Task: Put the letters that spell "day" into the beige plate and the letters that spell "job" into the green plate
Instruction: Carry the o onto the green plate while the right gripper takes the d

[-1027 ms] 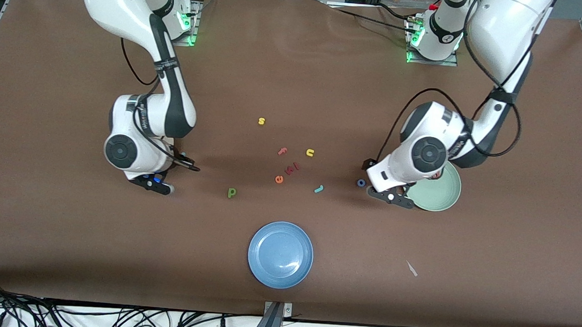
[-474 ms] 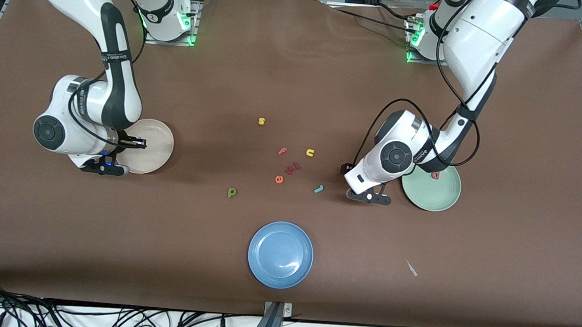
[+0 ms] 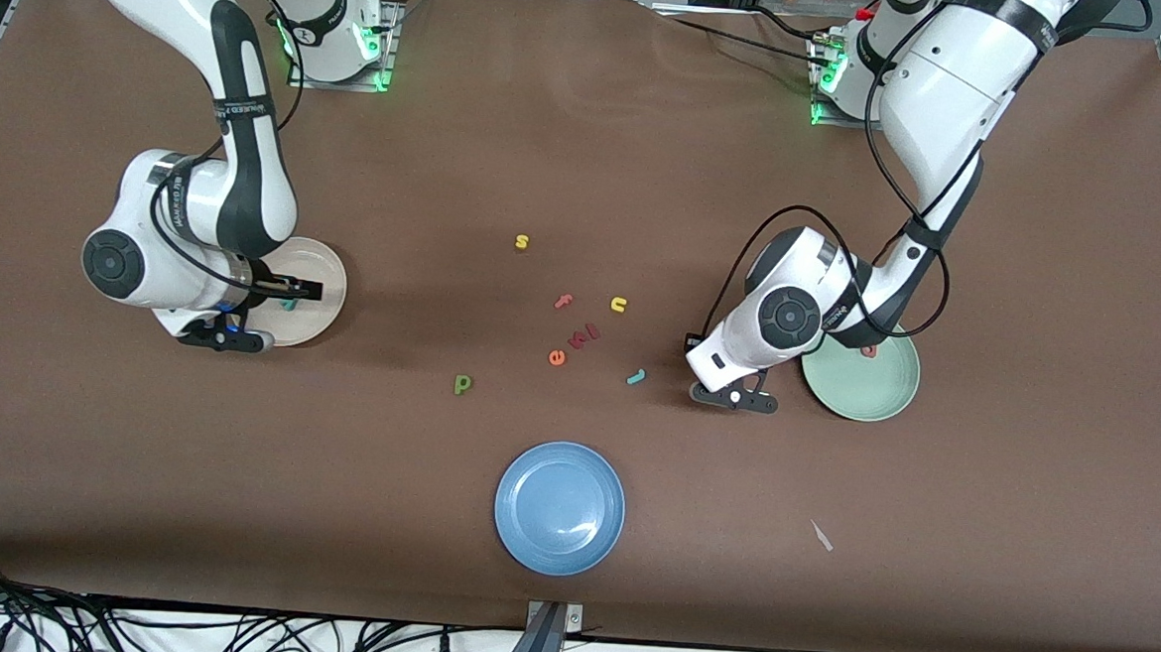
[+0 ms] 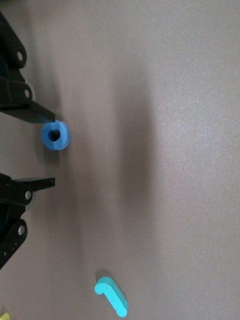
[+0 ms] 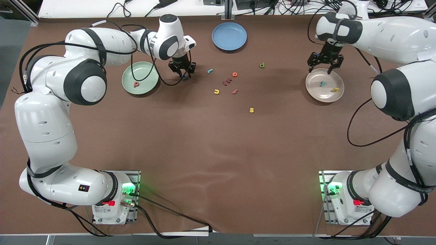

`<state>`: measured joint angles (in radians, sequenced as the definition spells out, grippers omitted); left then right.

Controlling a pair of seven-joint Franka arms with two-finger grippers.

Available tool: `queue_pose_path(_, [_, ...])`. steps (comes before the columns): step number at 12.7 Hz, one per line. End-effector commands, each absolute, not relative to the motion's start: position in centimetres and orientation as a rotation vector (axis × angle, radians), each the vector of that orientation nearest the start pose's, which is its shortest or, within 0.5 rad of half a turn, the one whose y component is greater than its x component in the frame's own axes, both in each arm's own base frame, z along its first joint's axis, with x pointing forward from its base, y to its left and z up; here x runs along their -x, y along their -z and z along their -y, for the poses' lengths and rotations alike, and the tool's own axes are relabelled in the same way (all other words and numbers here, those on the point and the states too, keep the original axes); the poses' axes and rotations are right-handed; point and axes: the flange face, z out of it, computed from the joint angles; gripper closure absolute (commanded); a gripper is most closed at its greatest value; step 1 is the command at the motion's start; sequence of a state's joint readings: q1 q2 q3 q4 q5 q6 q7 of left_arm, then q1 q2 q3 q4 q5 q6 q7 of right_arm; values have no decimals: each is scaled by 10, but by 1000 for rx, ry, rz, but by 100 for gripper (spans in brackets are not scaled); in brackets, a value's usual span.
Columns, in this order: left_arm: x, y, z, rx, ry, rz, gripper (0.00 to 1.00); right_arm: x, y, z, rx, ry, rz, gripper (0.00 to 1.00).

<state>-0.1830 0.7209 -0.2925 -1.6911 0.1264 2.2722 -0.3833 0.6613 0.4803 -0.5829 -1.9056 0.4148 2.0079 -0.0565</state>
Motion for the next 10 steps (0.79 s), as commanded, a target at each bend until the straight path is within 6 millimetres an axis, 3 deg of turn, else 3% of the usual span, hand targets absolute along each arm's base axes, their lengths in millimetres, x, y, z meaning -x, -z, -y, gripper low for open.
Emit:
queue_pose_path(1, [-603, -180, 284, 3140, -181, -237, 50, -603, -258, -134, 3017, -347, -204, 0])
queue_pose_path(5, [-599, -173, 283, 3134, -200, -234, 57, -612, -256, -220, 3027, -291, -331, 0])
queue_pose_path(6, [-598, -171, 282, 3133, -205, -235, 64, -618, -253, -240, 3034, -271, -349, 0])
queue_pose_path(8, [-598, -170, 283, 3133, -205, -237, 88, -625, -242, -273, 3057, -244, -326, 0])
queue_pose_path(10, [-597, -172, 283, 3130, -211, -235, 95, -640, -230, -295, 3075, -138, -278, 0])
